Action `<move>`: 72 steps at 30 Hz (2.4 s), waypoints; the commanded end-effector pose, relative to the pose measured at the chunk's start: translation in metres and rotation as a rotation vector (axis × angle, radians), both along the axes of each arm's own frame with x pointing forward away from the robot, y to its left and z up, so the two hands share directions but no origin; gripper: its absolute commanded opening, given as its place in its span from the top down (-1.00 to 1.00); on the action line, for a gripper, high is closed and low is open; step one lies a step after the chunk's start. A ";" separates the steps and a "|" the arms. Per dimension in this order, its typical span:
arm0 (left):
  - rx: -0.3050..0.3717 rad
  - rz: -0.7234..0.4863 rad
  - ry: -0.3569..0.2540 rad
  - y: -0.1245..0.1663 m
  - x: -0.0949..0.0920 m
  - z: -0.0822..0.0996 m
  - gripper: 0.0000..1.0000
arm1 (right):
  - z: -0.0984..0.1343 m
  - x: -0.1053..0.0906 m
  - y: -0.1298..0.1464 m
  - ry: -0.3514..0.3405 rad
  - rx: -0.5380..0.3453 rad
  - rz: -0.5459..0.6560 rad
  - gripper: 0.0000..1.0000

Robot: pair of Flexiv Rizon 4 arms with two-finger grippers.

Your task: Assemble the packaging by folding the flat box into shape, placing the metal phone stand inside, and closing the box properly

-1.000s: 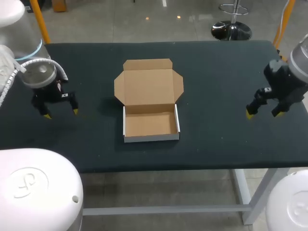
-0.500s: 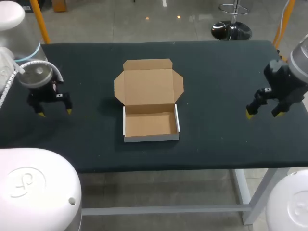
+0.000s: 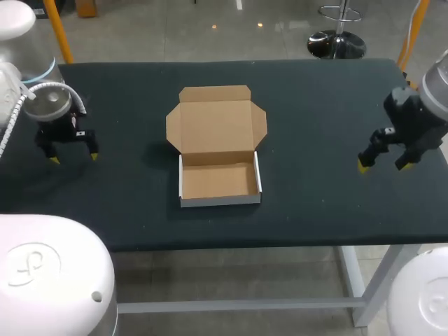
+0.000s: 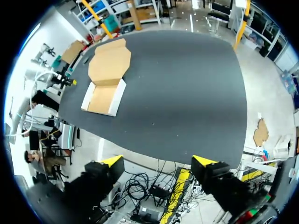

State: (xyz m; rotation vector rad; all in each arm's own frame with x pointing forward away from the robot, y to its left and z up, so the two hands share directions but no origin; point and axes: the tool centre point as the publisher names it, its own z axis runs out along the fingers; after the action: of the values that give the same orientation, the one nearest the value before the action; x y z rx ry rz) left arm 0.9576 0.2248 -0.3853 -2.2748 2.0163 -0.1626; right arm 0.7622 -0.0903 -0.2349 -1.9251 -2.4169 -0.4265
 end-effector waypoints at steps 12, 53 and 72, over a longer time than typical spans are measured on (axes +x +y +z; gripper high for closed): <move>0.006 -0.016 0.017 0.015 0.045 -0.011 -1.00 | 0.003 0.000 0.000 0.005 -0.002 0.001 -1.00; 0.027 -0.026 0.013 0.032 0.070 -0.011 -1.00 | 0.003 0.000 0.000 0.005 -0.002 0.001 -1.00; 0.010 -0.099 0.038 0.048 0.101 -0.014 -1.00 | 0.003 0.000 0.000 0.005 -0.002 0.001 -1.00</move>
State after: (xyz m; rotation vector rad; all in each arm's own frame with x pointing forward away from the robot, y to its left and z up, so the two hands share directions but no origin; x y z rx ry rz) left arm 1.0495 0.2700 -0.3963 -2.1767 2.1286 -0.1377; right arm 0.7622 -0.0904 -0.2342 -1.9247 -2.4166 -0.4244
